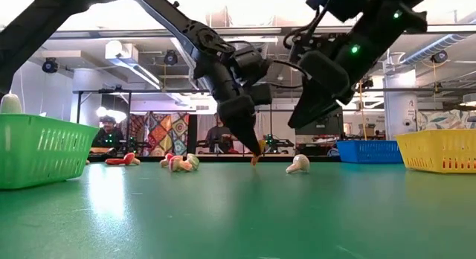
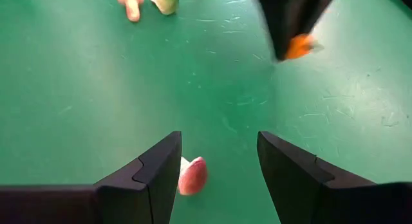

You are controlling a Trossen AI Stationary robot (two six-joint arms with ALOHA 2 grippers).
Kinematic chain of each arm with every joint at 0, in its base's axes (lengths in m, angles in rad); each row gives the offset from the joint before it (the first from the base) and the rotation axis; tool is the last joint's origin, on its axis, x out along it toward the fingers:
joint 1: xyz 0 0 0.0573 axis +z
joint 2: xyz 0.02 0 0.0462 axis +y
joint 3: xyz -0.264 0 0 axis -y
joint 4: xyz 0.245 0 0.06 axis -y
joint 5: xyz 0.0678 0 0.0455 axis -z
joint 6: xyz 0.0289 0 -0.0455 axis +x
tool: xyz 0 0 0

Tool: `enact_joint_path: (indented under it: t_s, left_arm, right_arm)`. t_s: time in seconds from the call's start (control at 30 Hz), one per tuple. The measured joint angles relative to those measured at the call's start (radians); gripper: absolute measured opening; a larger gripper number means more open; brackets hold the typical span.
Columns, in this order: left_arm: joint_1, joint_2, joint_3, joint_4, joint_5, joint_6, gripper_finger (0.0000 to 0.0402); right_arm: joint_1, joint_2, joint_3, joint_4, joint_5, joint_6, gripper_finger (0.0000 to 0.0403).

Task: Sort produce into baskets
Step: Put the yellow chili into the yellow bin

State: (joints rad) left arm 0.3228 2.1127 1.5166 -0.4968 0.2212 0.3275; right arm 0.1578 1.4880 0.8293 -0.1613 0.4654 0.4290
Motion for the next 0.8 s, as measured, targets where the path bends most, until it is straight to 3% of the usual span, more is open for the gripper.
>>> enact_joint_path:
  t_s: [0.3,0.6,0.8]
  left_arm:
    - [-0.06,0.022,0.002,-0.005,0.006,-0.024,0.0032]
    - [-0.075,0.016,0.0,-0.076,0.01,-0.055,0.0127]
    - [-0.067,-0.032,-0.001,-0.199,0.211,-0.078,0.0146]
  right_arm:
    - [-0.04,-0.002,0.011,-0.108,0.006,0.055,0.0196]
    - [-0.054,0.001,0.011,-0.091,-0.024,0.061,0.0196]
    - [-0.054,0.002,-0.035,0.109,-0.023,-0.053,0.0196]
